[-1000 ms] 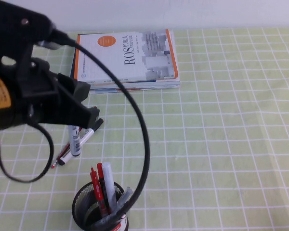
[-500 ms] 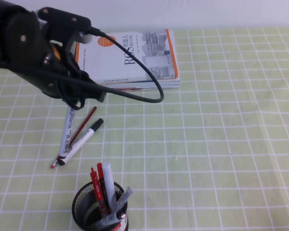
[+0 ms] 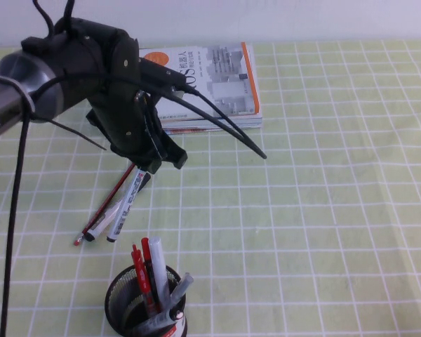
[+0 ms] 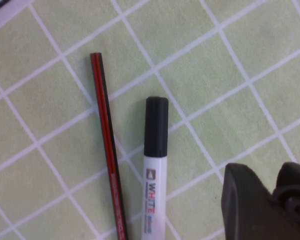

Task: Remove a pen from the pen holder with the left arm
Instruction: Place the pen on the table

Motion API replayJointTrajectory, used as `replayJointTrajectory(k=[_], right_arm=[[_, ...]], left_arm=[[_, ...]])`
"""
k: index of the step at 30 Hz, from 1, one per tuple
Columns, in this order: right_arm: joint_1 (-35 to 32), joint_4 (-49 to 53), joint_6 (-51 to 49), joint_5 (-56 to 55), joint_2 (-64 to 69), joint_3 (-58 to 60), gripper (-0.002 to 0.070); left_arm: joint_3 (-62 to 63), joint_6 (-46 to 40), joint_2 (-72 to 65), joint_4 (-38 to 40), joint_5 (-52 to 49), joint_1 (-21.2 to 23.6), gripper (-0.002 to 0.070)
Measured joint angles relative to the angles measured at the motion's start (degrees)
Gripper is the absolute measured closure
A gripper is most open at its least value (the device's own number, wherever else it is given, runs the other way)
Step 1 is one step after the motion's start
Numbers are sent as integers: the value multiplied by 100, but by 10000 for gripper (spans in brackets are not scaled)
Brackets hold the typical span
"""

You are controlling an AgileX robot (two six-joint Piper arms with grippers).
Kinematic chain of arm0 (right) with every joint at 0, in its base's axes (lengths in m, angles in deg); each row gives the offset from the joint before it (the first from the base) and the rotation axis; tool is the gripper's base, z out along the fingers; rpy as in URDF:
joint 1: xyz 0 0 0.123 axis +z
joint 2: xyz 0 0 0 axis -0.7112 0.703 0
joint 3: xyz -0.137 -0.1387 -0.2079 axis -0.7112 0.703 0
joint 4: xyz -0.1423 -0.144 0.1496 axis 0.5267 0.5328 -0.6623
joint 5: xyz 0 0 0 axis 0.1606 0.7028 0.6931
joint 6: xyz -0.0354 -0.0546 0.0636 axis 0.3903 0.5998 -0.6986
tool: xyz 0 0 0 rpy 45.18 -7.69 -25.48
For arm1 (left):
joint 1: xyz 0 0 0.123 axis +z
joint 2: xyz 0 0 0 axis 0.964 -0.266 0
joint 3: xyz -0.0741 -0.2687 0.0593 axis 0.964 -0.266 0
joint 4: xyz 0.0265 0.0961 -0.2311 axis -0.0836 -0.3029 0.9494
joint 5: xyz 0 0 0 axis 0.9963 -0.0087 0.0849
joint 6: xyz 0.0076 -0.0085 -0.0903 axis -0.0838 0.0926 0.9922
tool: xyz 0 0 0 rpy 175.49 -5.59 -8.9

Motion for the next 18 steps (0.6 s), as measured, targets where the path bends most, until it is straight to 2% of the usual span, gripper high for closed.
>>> replayJointTrajectory(k=[7, 18], right_arm=[[0, 0, 0, 0, 0, 0, 689], [0, 0, 0, 0, 0, 0, 689]], left_arm=[[156, -540, -412, 216, 12, 187, 580], [204, -835, -916, 399, 500, 232, 582]])
